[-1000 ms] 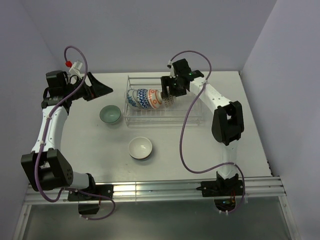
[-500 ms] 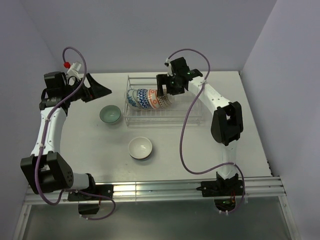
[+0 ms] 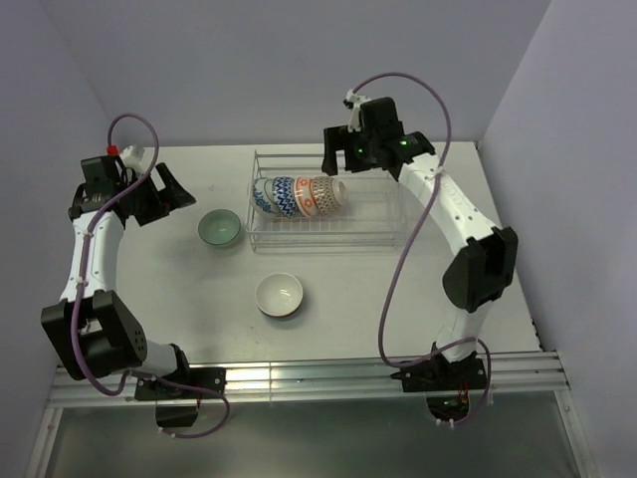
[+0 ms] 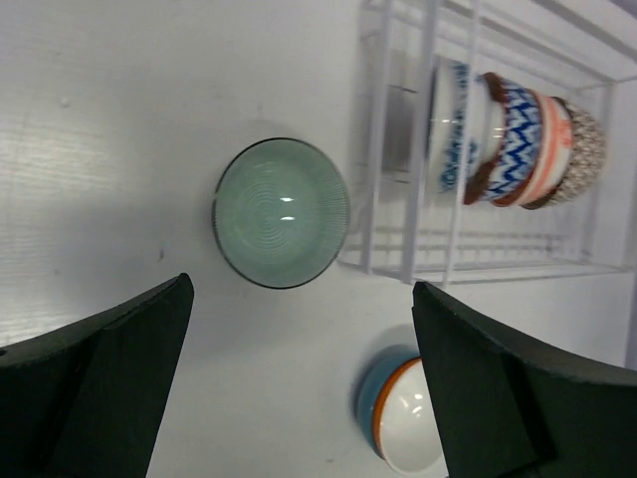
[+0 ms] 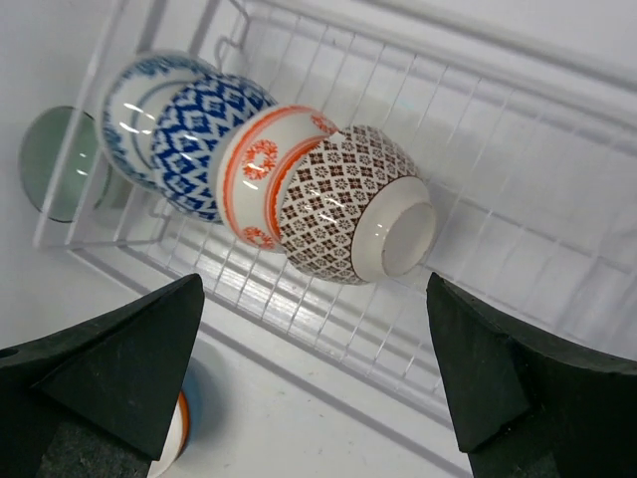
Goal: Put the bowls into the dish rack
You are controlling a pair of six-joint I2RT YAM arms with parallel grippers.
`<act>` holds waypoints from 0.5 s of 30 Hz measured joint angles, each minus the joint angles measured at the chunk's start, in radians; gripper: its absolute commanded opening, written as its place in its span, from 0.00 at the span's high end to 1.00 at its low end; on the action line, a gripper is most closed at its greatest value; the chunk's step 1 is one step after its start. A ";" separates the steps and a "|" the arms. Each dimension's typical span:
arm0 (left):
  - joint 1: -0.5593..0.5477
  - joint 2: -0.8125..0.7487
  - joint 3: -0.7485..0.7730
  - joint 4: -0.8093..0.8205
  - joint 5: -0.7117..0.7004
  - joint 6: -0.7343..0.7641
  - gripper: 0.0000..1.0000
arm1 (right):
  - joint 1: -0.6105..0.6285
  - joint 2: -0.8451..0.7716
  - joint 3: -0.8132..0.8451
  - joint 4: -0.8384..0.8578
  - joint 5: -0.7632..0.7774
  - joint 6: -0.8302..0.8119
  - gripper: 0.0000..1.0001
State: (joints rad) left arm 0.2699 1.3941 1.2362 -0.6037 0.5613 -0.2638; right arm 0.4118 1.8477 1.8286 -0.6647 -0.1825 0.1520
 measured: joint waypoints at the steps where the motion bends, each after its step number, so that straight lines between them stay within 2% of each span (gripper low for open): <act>1: 0.000 0.005 -0.009 -0.003 -0.031 0.007 0.07 | -0.004 -0.026 -0.002 0.000 0.001 -0.004 0.00; 8: 0.000 0.120 -0.057 0.016 -0.096 0.019 0.23 | -0.103 -0.223 -0.034 0.026 -0.001 0.000 0.00; 15: -0.016 0.270 -0.104 0.057 -0.093 0.010 0.32 | -0.281 -0.309 -0.150 0.037 -0.047 0.011 0.00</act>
State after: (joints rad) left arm 0.2535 1.6646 1.1320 -0.5465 0.4679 -0.2539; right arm 0.1307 1.5391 1.6791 -0.6273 -0.2295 0.1635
